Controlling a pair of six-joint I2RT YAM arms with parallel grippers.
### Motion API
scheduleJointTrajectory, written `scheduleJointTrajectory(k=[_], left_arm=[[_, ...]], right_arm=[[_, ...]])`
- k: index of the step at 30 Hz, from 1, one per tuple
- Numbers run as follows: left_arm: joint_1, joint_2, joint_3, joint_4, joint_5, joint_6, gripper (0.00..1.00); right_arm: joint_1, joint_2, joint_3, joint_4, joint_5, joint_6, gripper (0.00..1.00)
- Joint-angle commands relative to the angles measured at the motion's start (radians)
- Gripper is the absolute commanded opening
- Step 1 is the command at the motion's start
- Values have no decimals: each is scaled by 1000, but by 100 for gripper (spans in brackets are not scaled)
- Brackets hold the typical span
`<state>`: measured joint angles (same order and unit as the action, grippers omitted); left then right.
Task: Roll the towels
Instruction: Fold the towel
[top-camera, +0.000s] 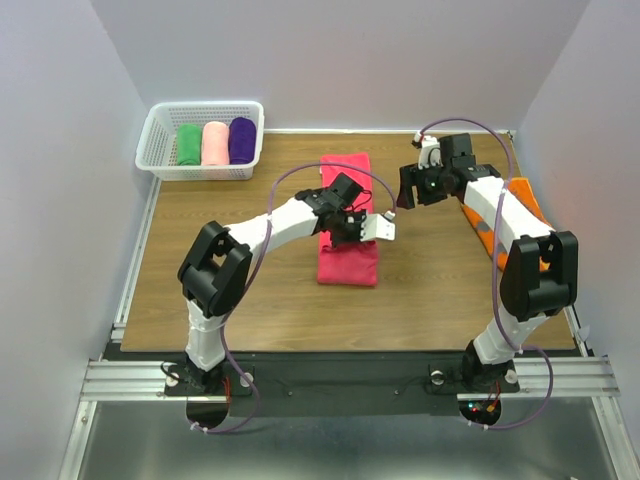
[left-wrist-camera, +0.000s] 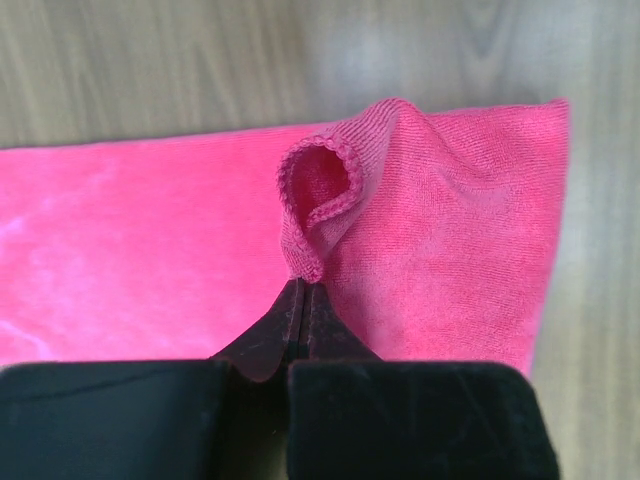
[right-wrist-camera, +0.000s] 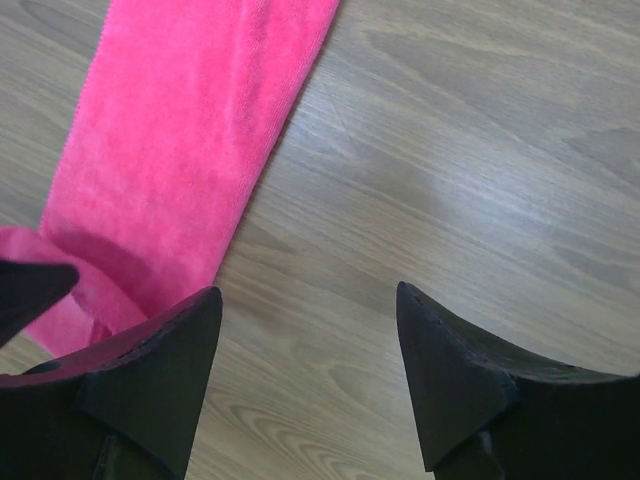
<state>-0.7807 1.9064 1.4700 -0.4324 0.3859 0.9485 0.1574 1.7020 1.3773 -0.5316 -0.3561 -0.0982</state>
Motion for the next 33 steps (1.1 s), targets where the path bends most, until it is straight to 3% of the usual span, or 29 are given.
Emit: scheduleJointTrajectory(k=[1,2,3,4,6,27,30,31,33], left_arm=[[24,35,99,-35,-2,56,0],[29,46,111,-40,-1,64,0],[40,65,131,-43,2,65,0],[44,71,138,-46,1,65,0],[55,83,150,-39,-4,70,0],[80,160,190,-23,-28,102,0],[87,157,193,-2,-27,101,7],[90,152,196,0,-25,101,19],[92,145,202,1,-22,98,26]], right_arm=[[-13,-1,28,18,-9,-15,77],[-13,-1,28,19,-7,-15,77],[-15,1,29,19,-9,-17,92],[-21,-1,29,19,-9,-17,97],[-25,2,31,19,-6,-18,99],[-39,18,31,19,-17,-11,100],[-41,12,26,18,-18,-9,100],[-41,10,20,19,-20,-11,100],[-41,8,17,19,-26,-11,100]])
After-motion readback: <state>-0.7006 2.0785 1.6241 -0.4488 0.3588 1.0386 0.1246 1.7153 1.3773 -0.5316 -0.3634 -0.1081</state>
